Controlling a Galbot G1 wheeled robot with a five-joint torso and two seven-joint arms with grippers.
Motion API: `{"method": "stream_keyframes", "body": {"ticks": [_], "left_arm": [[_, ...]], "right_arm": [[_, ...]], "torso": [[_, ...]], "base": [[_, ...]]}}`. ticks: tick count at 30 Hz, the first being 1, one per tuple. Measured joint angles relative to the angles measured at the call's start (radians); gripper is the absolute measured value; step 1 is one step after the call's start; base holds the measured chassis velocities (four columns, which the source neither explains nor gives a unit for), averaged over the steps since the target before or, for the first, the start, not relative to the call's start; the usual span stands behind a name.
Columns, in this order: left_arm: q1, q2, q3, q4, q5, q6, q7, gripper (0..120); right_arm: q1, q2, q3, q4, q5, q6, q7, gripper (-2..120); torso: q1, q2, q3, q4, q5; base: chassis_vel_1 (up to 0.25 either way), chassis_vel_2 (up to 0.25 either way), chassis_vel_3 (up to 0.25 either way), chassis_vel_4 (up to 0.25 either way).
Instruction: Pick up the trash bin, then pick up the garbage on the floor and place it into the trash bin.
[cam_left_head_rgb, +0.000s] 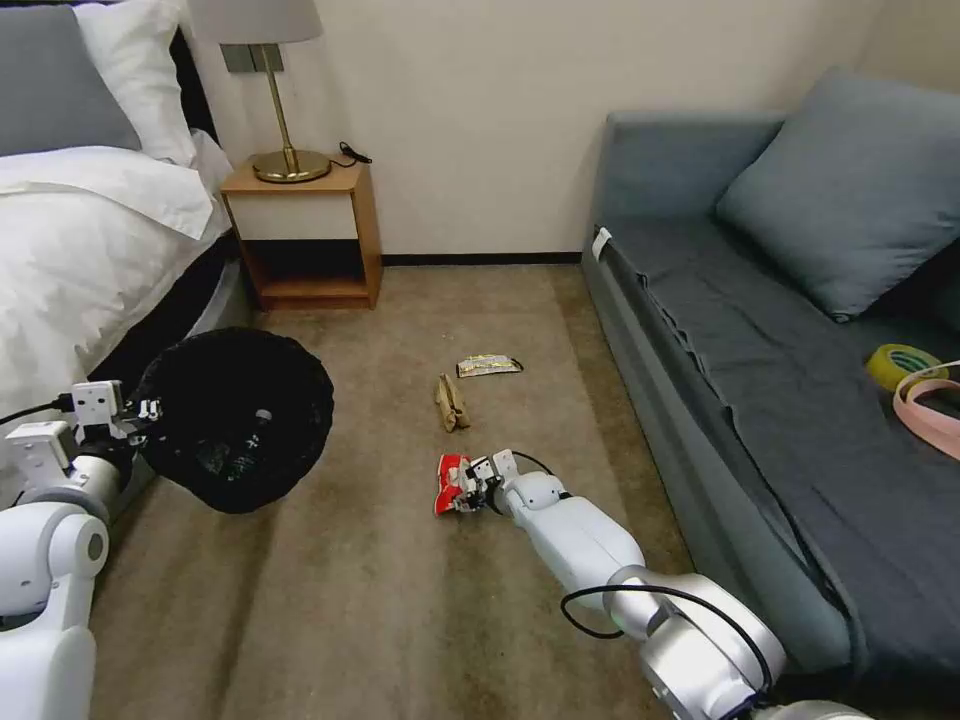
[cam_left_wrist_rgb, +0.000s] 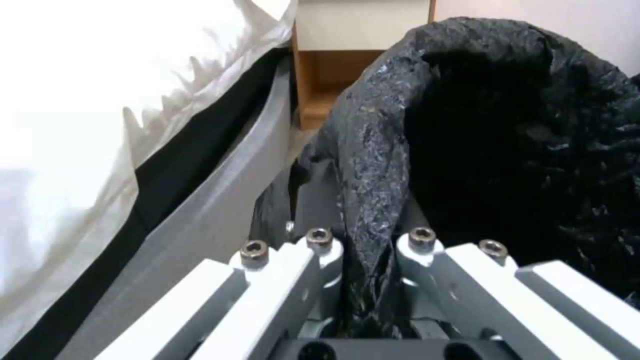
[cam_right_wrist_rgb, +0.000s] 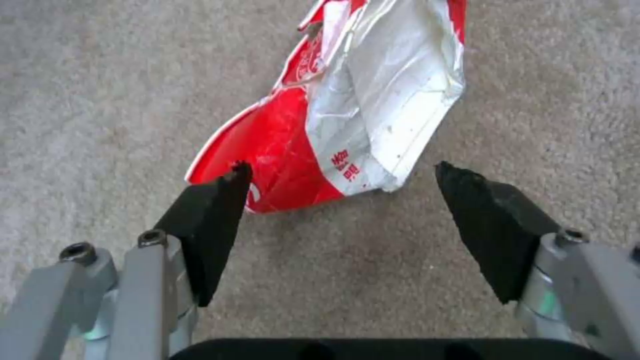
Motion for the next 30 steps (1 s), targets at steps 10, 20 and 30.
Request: {"method": "stream_keyframes", "body": {"ticks": [10, 20, 30], "left_arm": [[0.028, 0.000, -0.027, -0.009, -0.005, -0.017, 0.003, 4], [0.022, -0.007, -0.019, -0.006, -0.005, -0.025, 0.003, 4], [0.023, -0.007, -0.019, -0.003, -0.004, -0.029, 0.004, 4]], "right_arm": [[-0.003, 0.000, 0.000, -0.002, -0.002, 0.001, -0.026, 48], [-0.007, 0.000, 0.001, 0.001, 0.006, 0.004, -0.045, 13], [-0.016, 0.000, 0.000, 0.020, 0.017, 0.005, -0.050, 0]], "torso": [[0.000, 0.000, 0.000, 0.0002, 0.0000], [0.000, 0.000, 0.000, 0.0002, -0.0001], [0.000, 0.000, 0.000, 0.0001, 0.0000]], "base": [[0.000, 0.000, 0.000, 0.000], [0.000, 0.000, 0.000, 0.000], [0.000, 0.000, 0.000, 0.000]]}}
